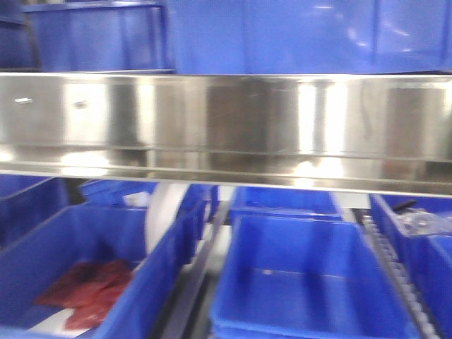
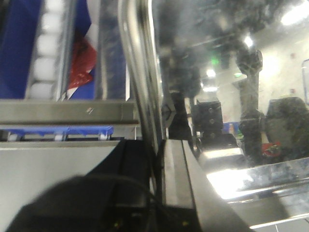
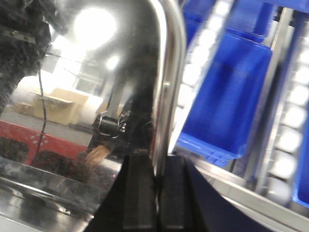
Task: Stack silver trays without gaps
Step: 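Carry the held tray while the base drives to the other rack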
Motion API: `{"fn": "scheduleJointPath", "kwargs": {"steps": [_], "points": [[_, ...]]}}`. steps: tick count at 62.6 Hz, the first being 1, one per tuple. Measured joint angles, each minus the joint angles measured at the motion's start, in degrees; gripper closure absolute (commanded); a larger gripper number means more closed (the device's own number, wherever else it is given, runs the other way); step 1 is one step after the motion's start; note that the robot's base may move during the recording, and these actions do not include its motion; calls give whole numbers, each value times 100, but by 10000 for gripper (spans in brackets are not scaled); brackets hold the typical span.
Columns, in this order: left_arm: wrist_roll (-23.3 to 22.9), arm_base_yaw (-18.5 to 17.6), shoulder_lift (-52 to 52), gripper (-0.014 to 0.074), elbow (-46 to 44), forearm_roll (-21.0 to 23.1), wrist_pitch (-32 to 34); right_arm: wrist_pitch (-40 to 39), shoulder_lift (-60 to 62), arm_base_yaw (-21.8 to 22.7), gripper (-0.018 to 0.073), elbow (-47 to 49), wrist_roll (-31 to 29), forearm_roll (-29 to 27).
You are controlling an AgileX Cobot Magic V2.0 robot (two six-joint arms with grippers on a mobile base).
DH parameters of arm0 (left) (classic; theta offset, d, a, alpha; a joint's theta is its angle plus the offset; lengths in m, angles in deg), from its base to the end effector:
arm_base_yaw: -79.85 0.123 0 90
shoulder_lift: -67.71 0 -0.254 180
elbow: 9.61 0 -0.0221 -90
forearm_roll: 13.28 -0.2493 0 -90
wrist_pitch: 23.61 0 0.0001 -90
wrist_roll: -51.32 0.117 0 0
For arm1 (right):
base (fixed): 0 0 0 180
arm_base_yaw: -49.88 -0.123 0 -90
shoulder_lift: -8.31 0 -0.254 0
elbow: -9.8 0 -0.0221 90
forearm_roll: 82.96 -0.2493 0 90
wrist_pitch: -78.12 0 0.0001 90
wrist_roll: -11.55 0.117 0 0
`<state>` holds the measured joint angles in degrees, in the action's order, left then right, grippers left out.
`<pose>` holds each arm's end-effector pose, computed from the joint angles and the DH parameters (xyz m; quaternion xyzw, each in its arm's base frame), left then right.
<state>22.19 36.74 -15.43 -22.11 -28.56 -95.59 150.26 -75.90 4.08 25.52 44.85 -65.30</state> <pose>0.2151 -0.1612 0.3894 0.1127 0.9321 -0.0798 0.3349 0.2128 0.1703 0.4020 -0.0964 0.9254 0.0936 0.3543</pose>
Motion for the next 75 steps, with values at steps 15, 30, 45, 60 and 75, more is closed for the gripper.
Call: {"fn": "scheduleJointPath", "kwargs": {"steps": [15,30,45,60,75], "points": [[0,0,0,645,0,0,0,0,0,0,537,0,0,4],[0,0,0,645,0,0,0,0,0,0,537,0,0,4],[0,0,0,645,0,0,0,0,0,0,537,0,0,4],[0,0,0,645,0,0,0,0,0,0,537,0,0,4],[0,0,0,645,0,0,0,0,0,0,537,0,0,4]]}}
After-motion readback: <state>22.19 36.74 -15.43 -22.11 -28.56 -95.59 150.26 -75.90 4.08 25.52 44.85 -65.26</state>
